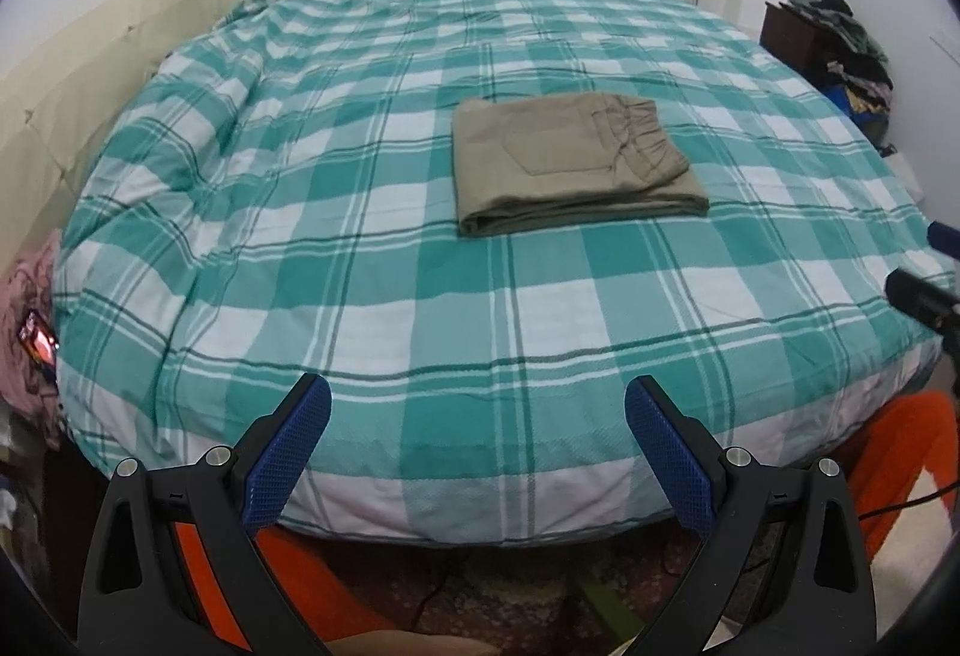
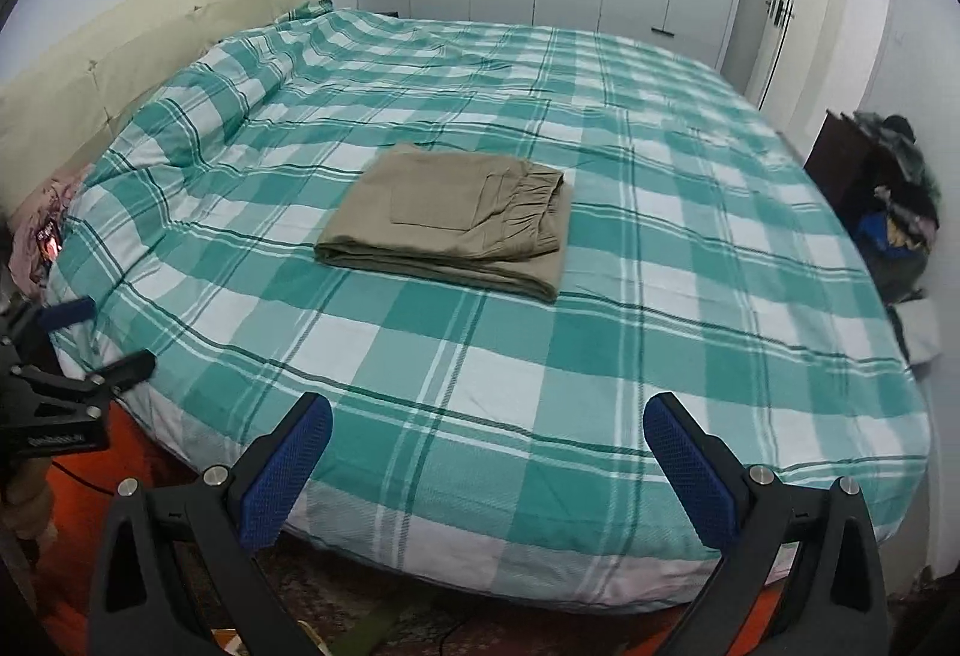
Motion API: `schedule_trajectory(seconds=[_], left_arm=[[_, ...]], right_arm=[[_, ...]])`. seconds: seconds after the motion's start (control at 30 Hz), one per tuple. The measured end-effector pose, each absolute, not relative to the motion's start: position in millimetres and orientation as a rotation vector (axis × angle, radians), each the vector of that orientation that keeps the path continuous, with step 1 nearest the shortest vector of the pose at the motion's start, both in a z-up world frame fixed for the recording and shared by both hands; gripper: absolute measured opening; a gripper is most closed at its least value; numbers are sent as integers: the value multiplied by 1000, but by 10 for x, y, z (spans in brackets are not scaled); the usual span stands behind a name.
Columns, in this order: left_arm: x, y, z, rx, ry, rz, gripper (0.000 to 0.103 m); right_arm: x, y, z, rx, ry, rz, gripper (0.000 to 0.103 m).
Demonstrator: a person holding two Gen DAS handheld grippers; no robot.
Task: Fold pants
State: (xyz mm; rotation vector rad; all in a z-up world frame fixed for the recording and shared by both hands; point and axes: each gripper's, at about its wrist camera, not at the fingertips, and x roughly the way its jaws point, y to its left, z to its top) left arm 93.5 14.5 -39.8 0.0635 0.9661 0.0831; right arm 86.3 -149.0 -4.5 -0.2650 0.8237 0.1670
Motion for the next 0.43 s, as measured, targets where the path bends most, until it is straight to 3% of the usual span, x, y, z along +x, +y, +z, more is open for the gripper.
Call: schedule_trajectory(seconds=[0.43], left_arm=[[865, 64, -336, 66, 937, 91, 99]], right_arm=[[847, -1544, -130, -231, 840, 165, 103]])
